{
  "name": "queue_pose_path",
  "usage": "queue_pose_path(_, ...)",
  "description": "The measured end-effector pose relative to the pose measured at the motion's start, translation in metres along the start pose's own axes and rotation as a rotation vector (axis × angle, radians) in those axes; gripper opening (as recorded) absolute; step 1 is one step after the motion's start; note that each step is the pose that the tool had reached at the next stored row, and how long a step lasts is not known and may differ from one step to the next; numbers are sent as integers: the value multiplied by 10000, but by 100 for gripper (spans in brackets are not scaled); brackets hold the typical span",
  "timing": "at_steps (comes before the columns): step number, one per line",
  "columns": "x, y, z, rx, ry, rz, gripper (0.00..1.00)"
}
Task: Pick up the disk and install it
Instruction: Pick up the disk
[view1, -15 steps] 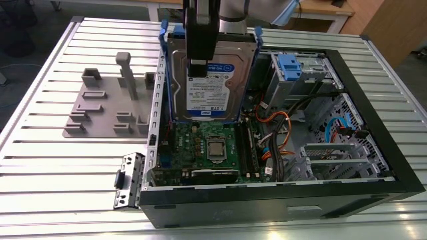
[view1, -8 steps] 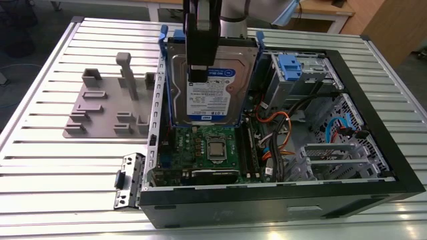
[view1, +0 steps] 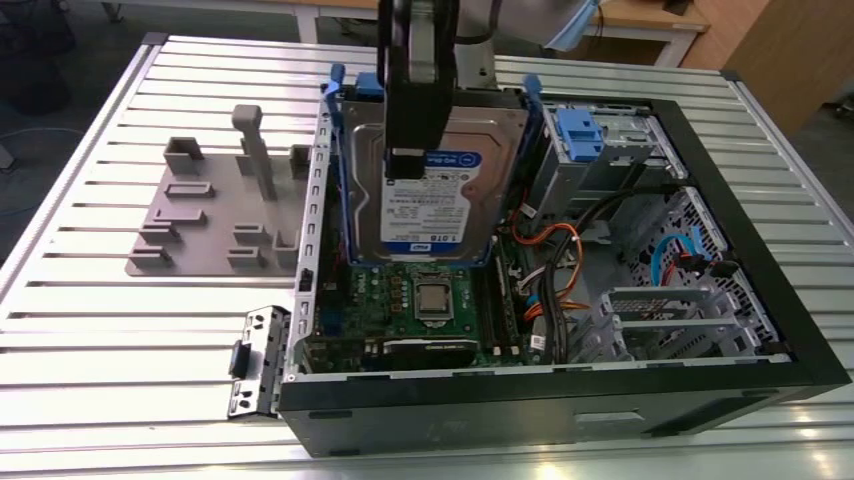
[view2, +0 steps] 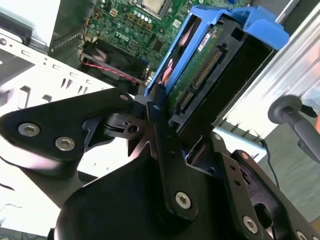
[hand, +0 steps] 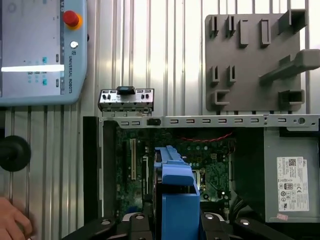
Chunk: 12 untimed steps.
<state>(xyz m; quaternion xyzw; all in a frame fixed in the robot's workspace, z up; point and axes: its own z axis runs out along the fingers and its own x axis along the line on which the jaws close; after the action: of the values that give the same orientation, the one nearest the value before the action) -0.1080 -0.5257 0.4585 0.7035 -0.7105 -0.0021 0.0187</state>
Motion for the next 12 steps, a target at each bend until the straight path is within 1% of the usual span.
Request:
queue_pose_path(3,12,-35,6,-3,-313,-8,36)
queue_pose_path(4,16,-48,6,-5,-409,-11,36)
queue_pose_path(5,24,-67,6,-5,-461,-13,36)
queue_pose_path(7,47,-109,6,-6,-503,-15,36)
queue_pose_path(8,59,-128,6,-5,-515,-15,36)
queue_pose_path(12,117,-193,8,-6,-524,-15,36)
